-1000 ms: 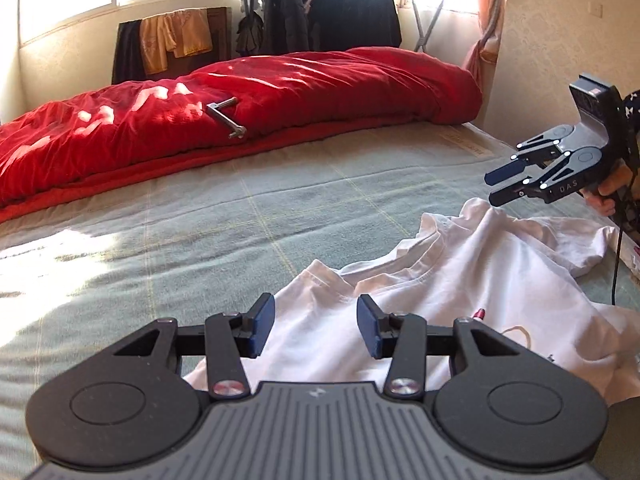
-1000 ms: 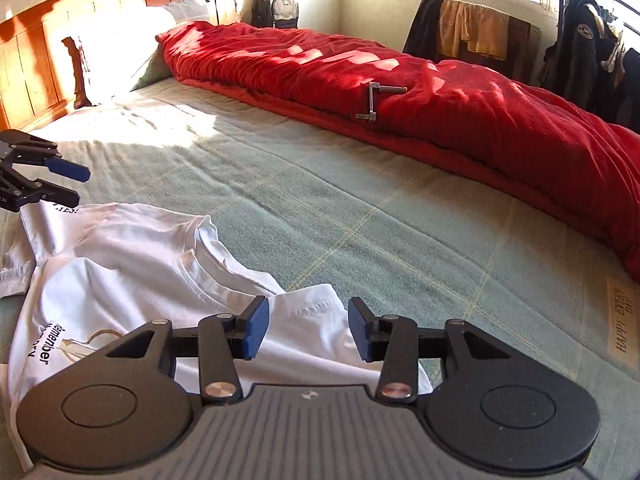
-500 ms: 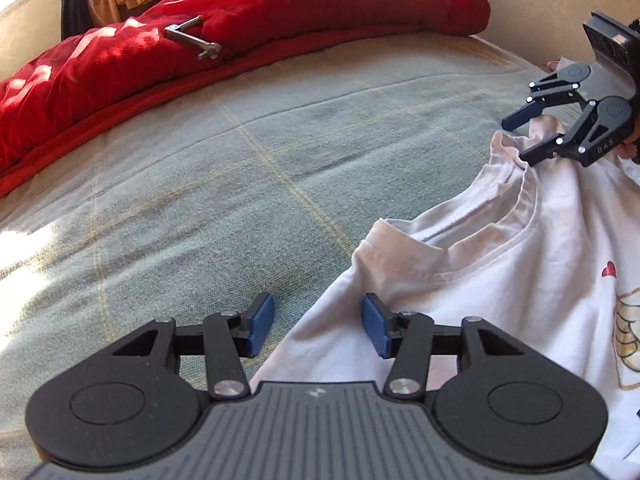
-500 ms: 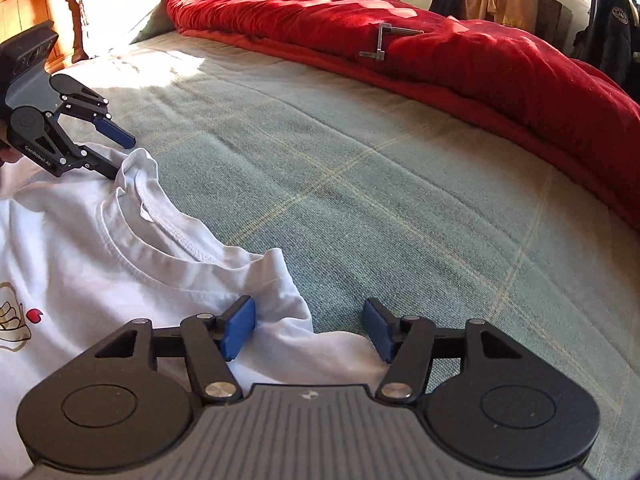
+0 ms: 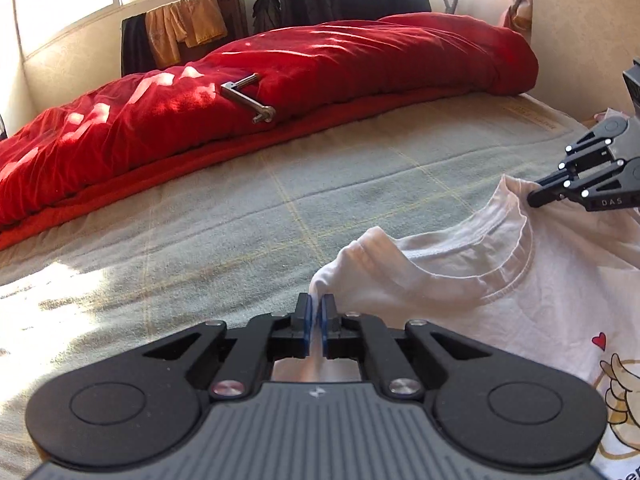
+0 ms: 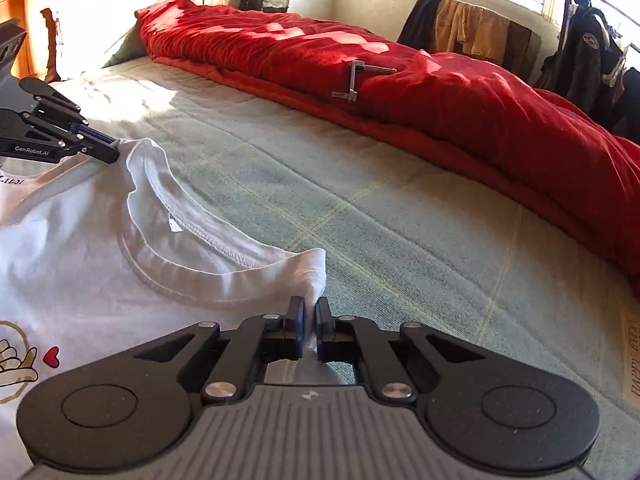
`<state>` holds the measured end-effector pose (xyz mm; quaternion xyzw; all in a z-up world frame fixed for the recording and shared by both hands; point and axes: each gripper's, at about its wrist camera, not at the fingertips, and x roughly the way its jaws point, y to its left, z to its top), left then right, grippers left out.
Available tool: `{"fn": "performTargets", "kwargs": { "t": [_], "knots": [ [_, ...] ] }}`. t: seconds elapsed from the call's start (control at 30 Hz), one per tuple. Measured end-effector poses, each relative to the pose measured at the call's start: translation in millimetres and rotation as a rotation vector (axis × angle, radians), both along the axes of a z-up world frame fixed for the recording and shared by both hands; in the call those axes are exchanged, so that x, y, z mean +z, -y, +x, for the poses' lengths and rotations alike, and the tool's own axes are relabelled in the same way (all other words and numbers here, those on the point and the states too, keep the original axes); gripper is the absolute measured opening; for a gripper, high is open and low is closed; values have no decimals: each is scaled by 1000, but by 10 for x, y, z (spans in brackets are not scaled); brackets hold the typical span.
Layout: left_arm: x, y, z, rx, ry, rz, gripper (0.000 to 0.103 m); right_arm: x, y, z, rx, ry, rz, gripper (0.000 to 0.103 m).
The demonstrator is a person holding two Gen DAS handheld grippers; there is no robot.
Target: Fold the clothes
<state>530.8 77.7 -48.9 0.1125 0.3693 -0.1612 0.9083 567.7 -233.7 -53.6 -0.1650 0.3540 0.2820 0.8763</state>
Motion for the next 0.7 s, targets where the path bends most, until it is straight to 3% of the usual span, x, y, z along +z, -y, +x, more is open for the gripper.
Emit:
{"fn": "performTargets", "kwargs": {
  "t": [0.07,0.13,0.17,0.2,0.27,0.33,0.4,0.5,0.6,0.7],
  "knots": [
    [-93,15,57,20,-24,8,14,-136,-43,59,-28,-24,-28,13],
    [-188,44,35,28,-34,42,14,-93,-28,-9,-59,8,-23,27],
    [-140,47,-48,26,-4,56,14,-31,-4,-73,-62,24,-19,38],
    [-91,50,-132,24,27,69,14,32,21,-136,-65,39,-14,43],
    [72,45,-347,7,86,45,15,146,65,-259,-54,27,13,44],
    [17,41,-335,-1,44,13,26,176,72,-372,-6,-42,47,46],
    [-38,37,-323,-9,2,-20,31,180,67,-467,33,-106,71,52],
    [-120,31,-305,-20,-62,-69,31,-28,-46,-426,12,-138,14,53],
    [-202,24,-286,-30,-125,-118,31,-110,-44,-255,-68,-93,35,54],
    [-220,-56,-105,93,-67,-45,32,-174,-29,-87,-148,-75,63,55]
  ]
}}
